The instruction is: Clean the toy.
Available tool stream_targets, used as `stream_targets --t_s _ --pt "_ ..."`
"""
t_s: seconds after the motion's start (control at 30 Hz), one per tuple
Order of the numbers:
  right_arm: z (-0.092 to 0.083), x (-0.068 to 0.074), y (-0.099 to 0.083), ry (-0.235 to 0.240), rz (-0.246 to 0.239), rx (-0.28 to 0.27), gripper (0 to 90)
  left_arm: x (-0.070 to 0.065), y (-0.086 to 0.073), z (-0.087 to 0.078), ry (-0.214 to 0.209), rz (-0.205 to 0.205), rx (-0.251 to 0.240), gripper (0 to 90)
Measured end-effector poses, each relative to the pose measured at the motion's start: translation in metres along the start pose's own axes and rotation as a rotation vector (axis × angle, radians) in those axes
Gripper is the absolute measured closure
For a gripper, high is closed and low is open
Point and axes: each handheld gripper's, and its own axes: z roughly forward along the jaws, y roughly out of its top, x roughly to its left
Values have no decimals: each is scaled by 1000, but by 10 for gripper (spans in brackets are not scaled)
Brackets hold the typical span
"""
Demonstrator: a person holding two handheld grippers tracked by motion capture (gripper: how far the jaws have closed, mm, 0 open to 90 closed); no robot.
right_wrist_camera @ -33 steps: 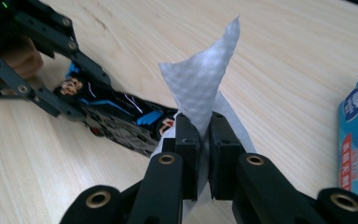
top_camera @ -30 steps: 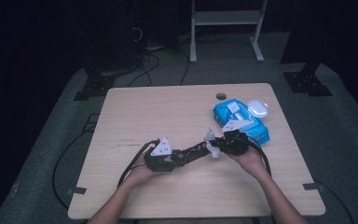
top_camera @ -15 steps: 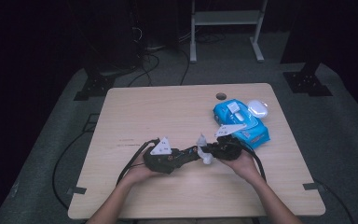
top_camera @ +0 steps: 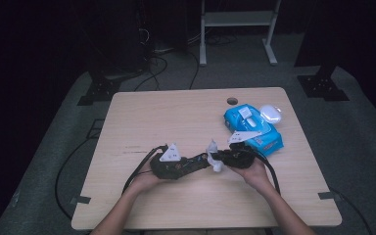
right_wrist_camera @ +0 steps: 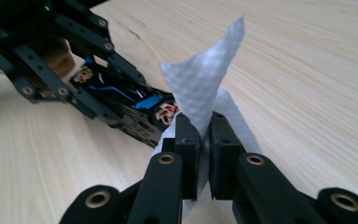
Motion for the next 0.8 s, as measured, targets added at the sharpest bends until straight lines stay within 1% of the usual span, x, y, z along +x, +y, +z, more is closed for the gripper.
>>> stream_targets --t_s 0.07,0.1,0.17,0.2,0.27,0.37,0.4,0.43,0.47,0.5,0.53,0.57,0.63,0.67,0.73,0.8 --pt "2 -1 -2 -19 -9 16 832 1 0 -1 -3 3 0 572" --pt "3 -2 -4 -23 -7 25 832 2 -1 -2 -4 8 7 573" --pt "4 -3 -7 -17 5 36 832 2 -2 -4 -9 7 11 573" --pt "3 -3 -6 -17 1 41 832 3 -2 -5 -14 9 16 573" --pt "-1 -1 -5 -15 -9 28 832 4 -5 -9 -14 3 24 573" --pt "-7 1 -3 -6 -20 9 832 6 -6 -13 -44 -12 34 567" --pt "-9 2 -3 -7 -21 11 829 6 -5 -13 -51 -15 31 550" --pt "-10 3 -3 -13 -23 17 829 6 -3 -13 -56 -27 30 510" --pt "-11 3 -4 -14 -29 21 829 6 0 -13 -58 -25 36 481" --pt "-13 4 -4 -16 -31 26 829 6 3 -13 -53 -31 37 442" --pt "-15 4 -5 -18 -35 24 829 6 5 -13 -46 -42 37 395" --pt "-16 4 -5 -18 -34 19 829 7 8 -12 -56 -62 38 371" --pt "-19 2 -6 -2 -22 2 830 8 14 -10 -52 -66 37 316" --pt "-20 1 -6 -2 -20 0 830 8 16 -8 -55 -72 44 287" --pt "-18 0 -7 1 -25 -1 830 9 20 -5 -66 -79 63 243" --pt "-15 -2 -6 16 -13 -7 829 9 24 -2 -74 -83 61 232"
